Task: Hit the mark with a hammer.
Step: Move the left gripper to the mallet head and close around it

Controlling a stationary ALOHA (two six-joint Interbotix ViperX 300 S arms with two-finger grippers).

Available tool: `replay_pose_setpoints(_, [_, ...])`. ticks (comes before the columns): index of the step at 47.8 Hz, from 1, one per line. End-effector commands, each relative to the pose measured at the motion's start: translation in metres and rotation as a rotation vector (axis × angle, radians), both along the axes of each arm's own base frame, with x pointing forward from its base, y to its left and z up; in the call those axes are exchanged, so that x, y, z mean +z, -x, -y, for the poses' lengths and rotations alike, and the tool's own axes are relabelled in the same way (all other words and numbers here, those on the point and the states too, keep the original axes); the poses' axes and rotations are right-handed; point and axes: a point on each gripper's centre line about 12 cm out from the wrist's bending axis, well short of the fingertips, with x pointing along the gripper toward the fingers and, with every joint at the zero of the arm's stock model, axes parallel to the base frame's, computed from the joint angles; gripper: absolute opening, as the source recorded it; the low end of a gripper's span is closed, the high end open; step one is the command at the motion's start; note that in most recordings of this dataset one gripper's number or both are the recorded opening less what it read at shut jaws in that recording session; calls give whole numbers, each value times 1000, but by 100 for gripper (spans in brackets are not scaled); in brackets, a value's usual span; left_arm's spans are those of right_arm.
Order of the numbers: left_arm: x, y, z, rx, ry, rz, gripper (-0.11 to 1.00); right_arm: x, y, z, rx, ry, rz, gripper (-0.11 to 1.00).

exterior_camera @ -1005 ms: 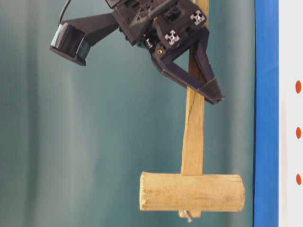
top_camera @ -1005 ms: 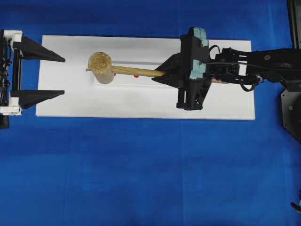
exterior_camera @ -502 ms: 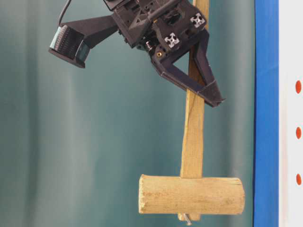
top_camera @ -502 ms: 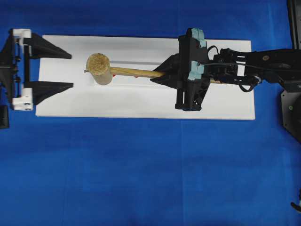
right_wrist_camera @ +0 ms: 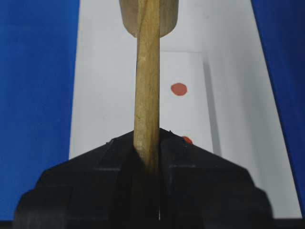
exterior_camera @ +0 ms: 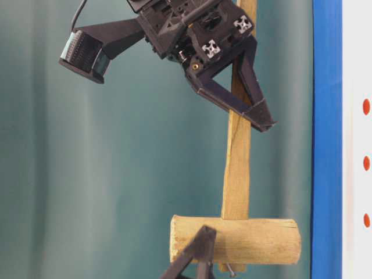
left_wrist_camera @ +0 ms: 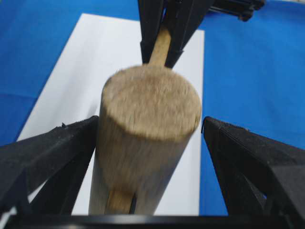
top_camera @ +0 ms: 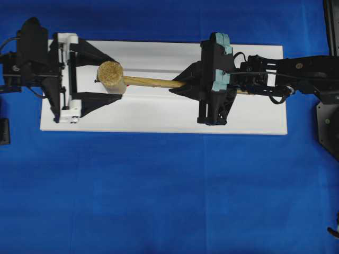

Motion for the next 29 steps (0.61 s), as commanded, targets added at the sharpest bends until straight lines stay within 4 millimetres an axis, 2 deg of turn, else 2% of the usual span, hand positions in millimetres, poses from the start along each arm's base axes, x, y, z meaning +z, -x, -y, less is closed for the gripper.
replay_pose_setpoints(1, [11, -9, 0, -3, -8, 35, 93, 17, -6, 1, -1, 11, 57, 2])
replay_pose_setpoints(16, [9, -14, -5, 9, -7, 27, 92, 17, -6, 1, 0, 12, 57, 2])
replay_pose_setpoints(21, [10, -15, -6, 12, -8, 32, 89, 17, -6, 1, -3, 11, 57, 2])
replay_pose_setpoints(25, [8, -15, -5, 8, -7, 15, 76, 17, -6, 1, -1, 12, 58, 2])
replay_pose_setpoints(29, [4, -14, -5, 9, -5, -14, 54, 17, -6, 0, 1, 13, 60, 2])
